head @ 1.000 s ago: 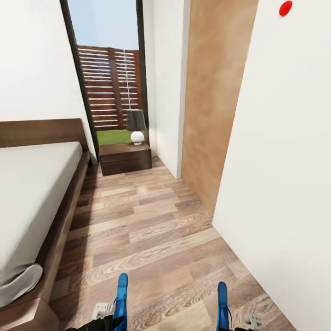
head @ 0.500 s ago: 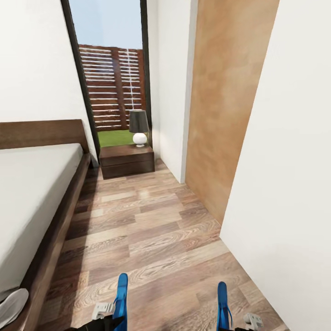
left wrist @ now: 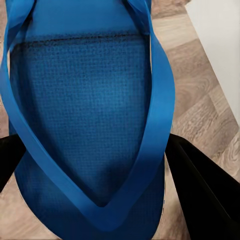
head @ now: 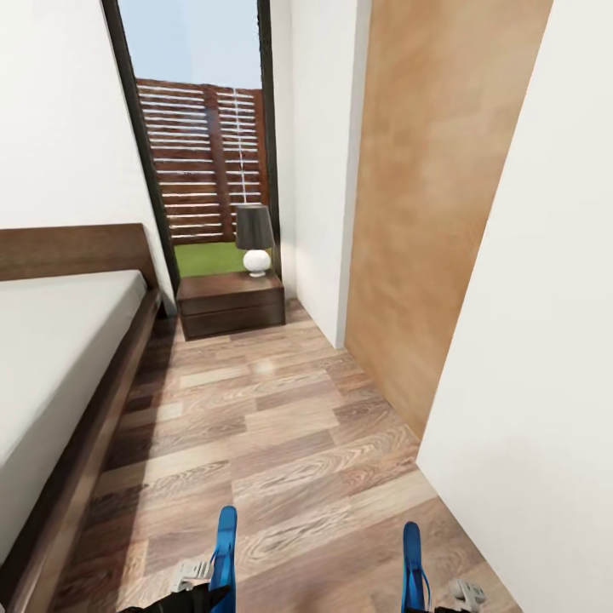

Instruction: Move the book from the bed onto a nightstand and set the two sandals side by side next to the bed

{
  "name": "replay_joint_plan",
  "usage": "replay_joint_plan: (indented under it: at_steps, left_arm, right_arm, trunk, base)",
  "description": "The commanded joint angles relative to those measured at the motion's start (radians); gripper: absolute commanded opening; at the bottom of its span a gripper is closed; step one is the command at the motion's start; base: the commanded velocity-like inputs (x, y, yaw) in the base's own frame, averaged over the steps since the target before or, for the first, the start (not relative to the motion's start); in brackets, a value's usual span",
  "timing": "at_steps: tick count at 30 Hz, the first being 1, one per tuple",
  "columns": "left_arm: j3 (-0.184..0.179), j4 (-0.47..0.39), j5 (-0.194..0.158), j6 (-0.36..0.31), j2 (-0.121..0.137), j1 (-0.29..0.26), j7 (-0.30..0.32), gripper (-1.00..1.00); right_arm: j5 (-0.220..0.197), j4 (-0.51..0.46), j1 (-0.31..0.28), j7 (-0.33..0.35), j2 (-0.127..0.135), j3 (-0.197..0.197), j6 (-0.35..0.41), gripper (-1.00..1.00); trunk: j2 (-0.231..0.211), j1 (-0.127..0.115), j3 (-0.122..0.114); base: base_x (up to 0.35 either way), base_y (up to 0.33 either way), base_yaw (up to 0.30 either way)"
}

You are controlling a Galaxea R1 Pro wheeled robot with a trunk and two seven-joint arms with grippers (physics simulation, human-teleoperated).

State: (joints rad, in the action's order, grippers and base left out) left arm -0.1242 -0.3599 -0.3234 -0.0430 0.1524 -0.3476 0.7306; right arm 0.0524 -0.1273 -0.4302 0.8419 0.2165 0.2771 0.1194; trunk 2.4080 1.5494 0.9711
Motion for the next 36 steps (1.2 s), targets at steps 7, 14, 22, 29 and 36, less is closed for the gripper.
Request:
replay_joint_plan:
  at_steps: [7, 14, 22, 29, 36]
  left_arm:
    - [-0.006, -0.001, -0.011, -0.005, 0.001, -0.001, 0.001, -1.0]
    - [-0.006, -0.001, -0.011, -0.005, 0.001, -0.001, 0.001, -1.0]
    - [-0.006, -0.001, -0.011, -0.005, 0.001, 0.0, 0.001, -1.0]
    - [-0.006, -0.001, -0.01, -0.005, 0.001, 0.0, 0.002, -1.0]
    - [-0.006, -0.001, -0.011, -0.005, 0.001, 0.0, 0.003, -1.0]
  right_arm:
    - [0.006, -0.001, -0.001, 0.005, 0.0, 0.01, 0.009, -1.0]
    - [0.006, -0.001, 0.0, 0.005, 0.0, 0.01, 0.009, -1.0]
    - [0.006, -0.001, -0.001, 0.005, 0.0, 0.01, 0.009, -1.0]
    - [0.006, -0.001, 0.0, 0.005, 0.0, 0.01, 0.009, -1.0]
    - [0.006, -0.001, 0.0, 0.005, 0.0, 0.01, 0.009, -1.0]
  trunk:
    - [0.0, 0.0, 0.001]
    - [0.0, 0.0, 0.001]
    - [0.0, 0.0, 0.001]
    - [0.0, 0.0, 0.001]
    - [0.0, 0.0, 0.001]
  base:
    - [0.325, 0.0, 0.0]
    - [0.325, 0.0, 0.1]
    - [0.325, 0.0, 0.082]
    - [0.325, 0.0, 0.003]
    - [0.325, 0.0, 0.0]
